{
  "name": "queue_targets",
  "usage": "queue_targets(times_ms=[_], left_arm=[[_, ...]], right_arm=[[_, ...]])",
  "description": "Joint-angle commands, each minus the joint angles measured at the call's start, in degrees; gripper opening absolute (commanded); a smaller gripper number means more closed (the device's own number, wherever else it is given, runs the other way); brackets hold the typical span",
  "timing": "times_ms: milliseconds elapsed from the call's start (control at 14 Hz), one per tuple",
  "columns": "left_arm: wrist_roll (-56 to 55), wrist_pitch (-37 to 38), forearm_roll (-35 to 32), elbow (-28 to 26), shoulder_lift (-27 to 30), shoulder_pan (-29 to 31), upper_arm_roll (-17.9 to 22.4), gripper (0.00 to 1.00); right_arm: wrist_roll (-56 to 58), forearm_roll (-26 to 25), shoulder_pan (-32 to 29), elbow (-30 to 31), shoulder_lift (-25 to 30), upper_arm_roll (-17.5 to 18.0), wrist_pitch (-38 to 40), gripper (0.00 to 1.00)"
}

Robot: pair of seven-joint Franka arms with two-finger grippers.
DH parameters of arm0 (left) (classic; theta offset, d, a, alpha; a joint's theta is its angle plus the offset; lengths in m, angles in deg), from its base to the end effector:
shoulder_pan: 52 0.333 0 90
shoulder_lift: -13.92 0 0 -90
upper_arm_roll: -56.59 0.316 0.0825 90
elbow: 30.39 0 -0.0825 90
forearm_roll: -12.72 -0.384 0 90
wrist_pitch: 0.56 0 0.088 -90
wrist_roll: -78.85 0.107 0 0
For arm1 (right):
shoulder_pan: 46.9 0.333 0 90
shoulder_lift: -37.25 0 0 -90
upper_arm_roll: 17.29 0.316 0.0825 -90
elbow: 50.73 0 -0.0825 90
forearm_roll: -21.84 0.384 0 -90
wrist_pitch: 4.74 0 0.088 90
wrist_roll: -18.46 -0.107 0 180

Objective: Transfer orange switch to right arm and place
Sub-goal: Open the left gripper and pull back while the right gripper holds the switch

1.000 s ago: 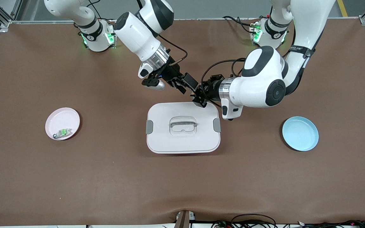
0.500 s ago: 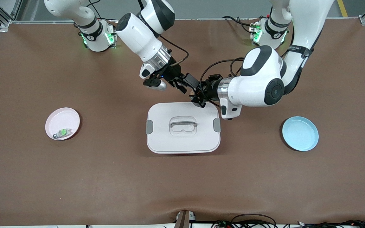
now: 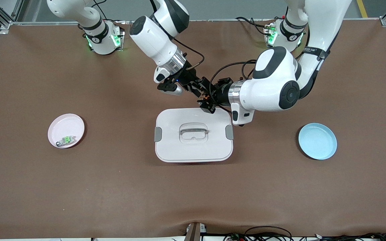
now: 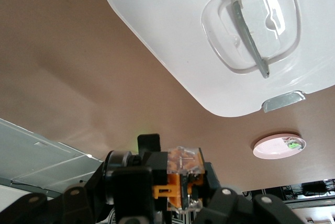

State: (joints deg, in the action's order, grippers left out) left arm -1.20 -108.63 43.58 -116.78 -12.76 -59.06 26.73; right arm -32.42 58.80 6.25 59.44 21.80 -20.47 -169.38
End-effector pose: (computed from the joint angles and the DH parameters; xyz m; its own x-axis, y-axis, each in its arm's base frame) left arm 0.5536 -0.3935 0.4424 0.4154 0.6147 -0.6705 0.8328 -0.5536 0.0084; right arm 0.4440 0.4799 0.4228 0.8514 -0.5202 -0.0667 -0.4228 -0.6057 -0.6740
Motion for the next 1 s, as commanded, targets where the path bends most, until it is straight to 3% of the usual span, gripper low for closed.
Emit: queue_targets(times_ms=[0,500,571,786,929], left_arm=[[-1.2,-0.2,1.0,0.7,0.1,-0.3,0.1,0.00],[-1.7,-0.2,1.0,0.7,0.2,-0.3,0.1,0.00],[-1.7,-0.3,1.0,0.7,0.2,-0.3,0.1,0.00],[-1.8,-0.2,1.0,0.7,0.2,-0.3,0.1,0.00],[-1.8,-0.3,1.0,0.7,0.2,-0.3,0.1,0.00]], right_arm=[[-0.5,0.8,0.2,-0.8,-0.2,-0.2,0.0,1.00],[-0.2,0.8,-1.3,-1.0,0.5,-0.4,0.1,1.00],[-0.2,0.8,-1.6,-1.0,0.6,-0.5,0.1,0.94],[-0.4,0.8,-1.7,-1.1,0.6,-0.5,0.1,0.57],[-0.5,0.8,-1.6,-1.1,0.5,-0.5,0.1,0.46]])
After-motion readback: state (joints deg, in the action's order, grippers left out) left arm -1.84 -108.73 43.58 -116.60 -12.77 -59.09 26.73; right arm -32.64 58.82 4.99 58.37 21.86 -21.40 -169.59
